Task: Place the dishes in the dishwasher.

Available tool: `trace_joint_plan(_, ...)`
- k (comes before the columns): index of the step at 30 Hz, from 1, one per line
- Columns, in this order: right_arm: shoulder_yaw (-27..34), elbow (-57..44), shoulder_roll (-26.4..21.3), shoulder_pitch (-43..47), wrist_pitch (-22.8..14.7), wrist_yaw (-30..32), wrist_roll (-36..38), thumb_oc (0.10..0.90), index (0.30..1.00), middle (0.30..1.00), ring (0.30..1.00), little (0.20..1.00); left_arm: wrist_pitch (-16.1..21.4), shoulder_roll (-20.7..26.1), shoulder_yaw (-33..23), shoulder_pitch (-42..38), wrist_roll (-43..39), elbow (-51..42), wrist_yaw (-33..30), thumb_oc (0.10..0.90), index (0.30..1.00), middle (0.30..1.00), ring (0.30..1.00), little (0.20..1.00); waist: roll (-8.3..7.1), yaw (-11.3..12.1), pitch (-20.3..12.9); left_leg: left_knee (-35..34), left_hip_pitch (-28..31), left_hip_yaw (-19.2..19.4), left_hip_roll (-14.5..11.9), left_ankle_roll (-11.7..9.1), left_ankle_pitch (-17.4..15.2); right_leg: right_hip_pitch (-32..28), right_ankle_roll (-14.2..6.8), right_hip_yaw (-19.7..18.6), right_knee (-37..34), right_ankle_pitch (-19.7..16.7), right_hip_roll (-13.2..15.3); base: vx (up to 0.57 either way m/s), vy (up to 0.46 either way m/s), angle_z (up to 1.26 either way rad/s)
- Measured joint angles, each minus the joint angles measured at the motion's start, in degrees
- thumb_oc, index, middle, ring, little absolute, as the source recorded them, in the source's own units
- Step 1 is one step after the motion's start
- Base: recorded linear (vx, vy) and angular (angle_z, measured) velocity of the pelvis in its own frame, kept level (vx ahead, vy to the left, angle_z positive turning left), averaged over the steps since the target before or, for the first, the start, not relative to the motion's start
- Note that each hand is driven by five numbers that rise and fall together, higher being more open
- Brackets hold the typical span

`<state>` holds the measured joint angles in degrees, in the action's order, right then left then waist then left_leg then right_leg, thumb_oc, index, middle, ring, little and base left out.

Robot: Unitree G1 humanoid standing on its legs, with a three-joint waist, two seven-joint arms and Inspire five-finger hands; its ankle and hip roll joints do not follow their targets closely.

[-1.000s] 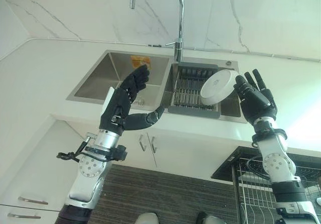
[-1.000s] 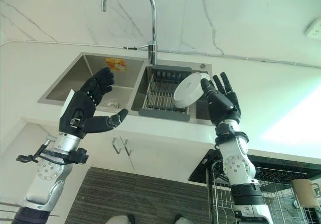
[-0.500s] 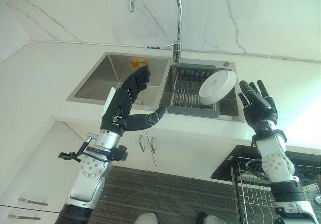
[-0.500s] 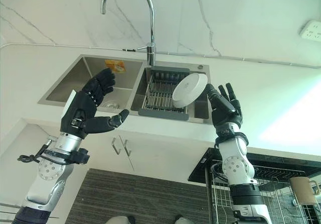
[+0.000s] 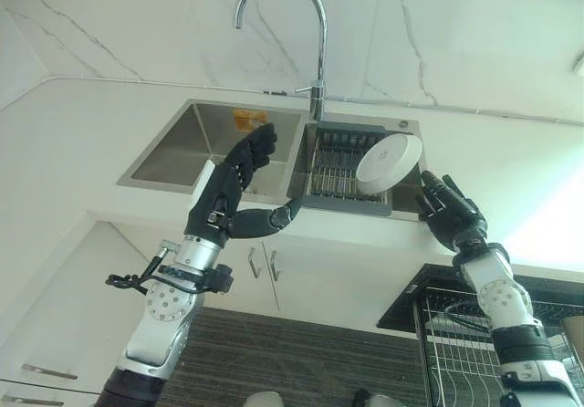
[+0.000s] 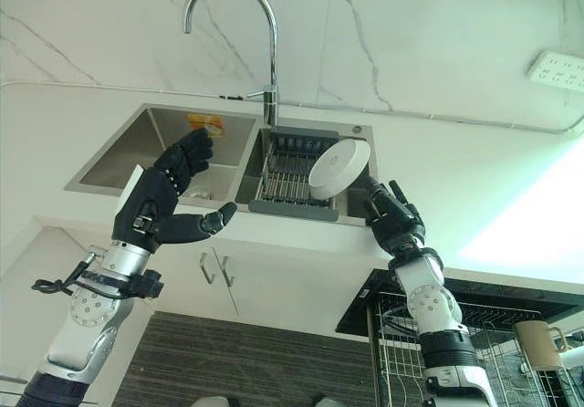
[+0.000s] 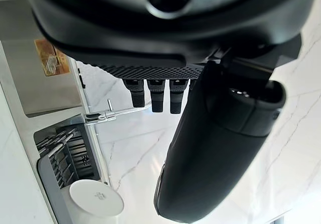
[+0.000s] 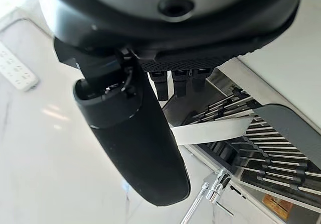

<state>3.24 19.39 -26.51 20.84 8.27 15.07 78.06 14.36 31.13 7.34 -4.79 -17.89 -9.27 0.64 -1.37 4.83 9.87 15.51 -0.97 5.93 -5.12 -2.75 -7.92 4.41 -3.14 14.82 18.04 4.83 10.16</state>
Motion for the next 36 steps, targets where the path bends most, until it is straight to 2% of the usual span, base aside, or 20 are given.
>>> trace_joint_plan(6, -0.27, 8.34, -1.78, 4.91, 2.32, -0.69, 0.95, 0.800, 0.900, 0.900, 0.900, 0.900, -0.19, 1.91, 0.40, -0.79, -2.17, 0.81, -0.08, 0.800, 0.900, 0.900, 0.900, 0.900, -0.34, 0.31, -0.20, 0.24, 0.06, -0.07, 0.06, 0.18, -0.13, -0.73, -0.06, 0.18, -0.57, -0.11, 0.13, 0.00, 0.007, 0.02)
trace_joint_plan(14, -0.92, 8.29, -2.03, 5.68, 2.76, 0.53, 0.96, 0.800, 0.900, 0.900, 0.900, 0.900, -0.19, 1.91, 0.94, -0.81, -2.16, 1.61, -0.20, 0.800, 0.900, 0.900, 0.900, 0.900, -0.26, 0.25, -0.24, 0.25, 0.00, -0.21, 0.08, 0.26, -0.16, -0.77, -0.09, 0.15, -0.68, -0.34, 0.11, 0.00, 0.000, 0.00)
trace_joint_plan(23, -0.98, 9.17, -3.58, 6.91, 5.49, 1.64, 0.98, 0.800, 0.900, 0.900, 0.900, 0.900, -0.24, 1.94, 1.38, -0.81, -2.20, 1.91, -0.24, 0.800, 0.900, 0.900, 0.900, 0.900, -0.22, 0.47, -0.26, 0.24, -0.04, -0.34, 0.12, 0.27, -0.15, -0.88, -0.10, 0.21, -0.70, -0.43, 0.12, 0.00, -0.001, 0.00)
trace_joint_plan(26, -2.69, 14.02, -6.31, 9.64, 7.30, 0.70, 1.94, 0.800, 0.900, 0.900, 0.900, 0.900, -0.24, 2.38, 1.41, -0.83, -2.75, 1.96, -0.17, 0.800, 0.900, 0.900, 0.900, 0.900, -0.22, 0.87, -0.26, 0.20, -0.05, -0.54, 0.12, 0.38, -0.04, -0.97, -0.08, 0.38, -0.77, -0.44, 0.26, 0.02, -0.002, 0.03)
trace_joint_plan(29, -2.72, 14.73, -7.88, 9.67, 8.25, 0.35, 1.93, 0.800, 0.900, 0.900, 0.900, 0.900, -0.25, 3.31, 1.48, -0.82, -4.21, 1.97, -0.16, 0.800, 0.900, 0.900, 0.900, 0.900, -0.20, 1.73, -0.27, 0.16, -0.31, -0.85, 0.13, 0.71, -0.04, -0.94, -0.08, 0.70, -0.87, 0.00, 0.47, 0.03, 0.005, 0.07)
trace_joint_plan(31, -2.70, 17.36, -8.83, 11.25, 8.30, -1.66, 1.93, 0.800, 0.900, 0.900, 0.900, 0.900, -0.27, 4.79, 1.51, -0.80, -4.39, 1.97, -0.14, 0.800, 0.900, 0.900, 0.900, 0.900, -0.10, 1.81, -0.33, 0.18, -0.74, -1.44, 0.24, 0.69, 0.10, -0.95, -0.04, 1.28, -0.86, -0.03, 0.50, 0.02, -0.001, 0.14)
trace_joint_plan(36, -2.61, 20.00, -12.30, 13.94, 8.36, -2.88, 1.91, 0.800, 0.900, 0.900, 0.900, 0.900, -0.28, 4.89, 1.49, -0.77, -4.52, 1.98, -0.04, 0.800, 0.900, 0.900, 0.900, 0.900, 0.04, 3.51, -0.41, 0.12, -0.86, -1.67, 0.45, 0.25, 0.56, -0.98, -0.17, 1.99, -0.88, -0.35, 0.46, 0.02, -0.003, 0.08)
